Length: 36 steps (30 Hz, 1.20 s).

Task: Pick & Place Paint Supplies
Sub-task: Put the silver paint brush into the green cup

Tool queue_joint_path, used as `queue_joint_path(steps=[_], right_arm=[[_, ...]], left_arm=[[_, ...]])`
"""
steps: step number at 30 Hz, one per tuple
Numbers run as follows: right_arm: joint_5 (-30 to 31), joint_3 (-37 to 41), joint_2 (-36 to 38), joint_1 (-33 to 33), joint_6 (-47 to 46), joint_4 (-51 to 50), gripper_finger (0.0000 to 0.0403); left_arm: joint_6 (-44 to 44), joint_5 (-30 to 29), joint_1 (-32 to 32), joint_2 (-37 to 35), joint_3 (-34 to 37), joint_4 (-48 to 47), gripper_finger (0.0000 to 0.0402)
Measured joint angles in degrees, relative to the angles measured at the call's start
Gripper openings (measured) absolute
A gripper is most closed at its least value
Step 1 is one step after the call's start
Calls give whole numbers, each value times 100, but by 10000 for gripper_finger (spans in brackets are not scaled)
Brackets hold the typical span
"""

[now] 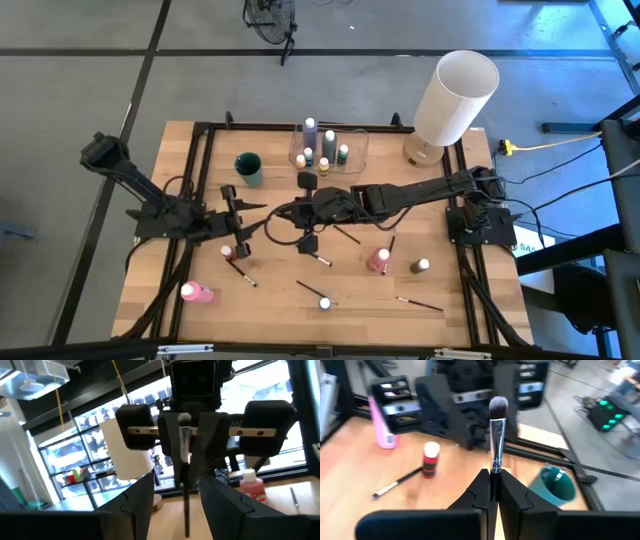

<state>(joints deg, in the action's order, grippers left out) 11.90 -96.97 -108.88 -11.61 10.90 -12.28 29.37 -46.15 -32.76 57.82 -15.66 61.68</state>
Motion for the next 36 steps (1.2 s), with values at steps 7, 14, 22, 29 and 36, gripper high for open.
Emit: queue_joint_path(steps=[7,14,22,29,36], right_arm=[[-357,0,0,-1,-66,47,17],[-358,0,0,-1,-112,19,17],[-357,-2,0,4,-147,-65,17],[-358,0,0,3,-147,-80,17],[-359,0,0,2,-146,-79,17]], left_arm=[[-588,1436,706,5,-129,-88,154],[-1143,2443,1119,62,-464,-1045,155],[-1170,2778,1166,84,-507,-928,153],[-1171,2947,1200,84,-507,-899,141],[-1233,3125,1370,84,-507,-899,105]])
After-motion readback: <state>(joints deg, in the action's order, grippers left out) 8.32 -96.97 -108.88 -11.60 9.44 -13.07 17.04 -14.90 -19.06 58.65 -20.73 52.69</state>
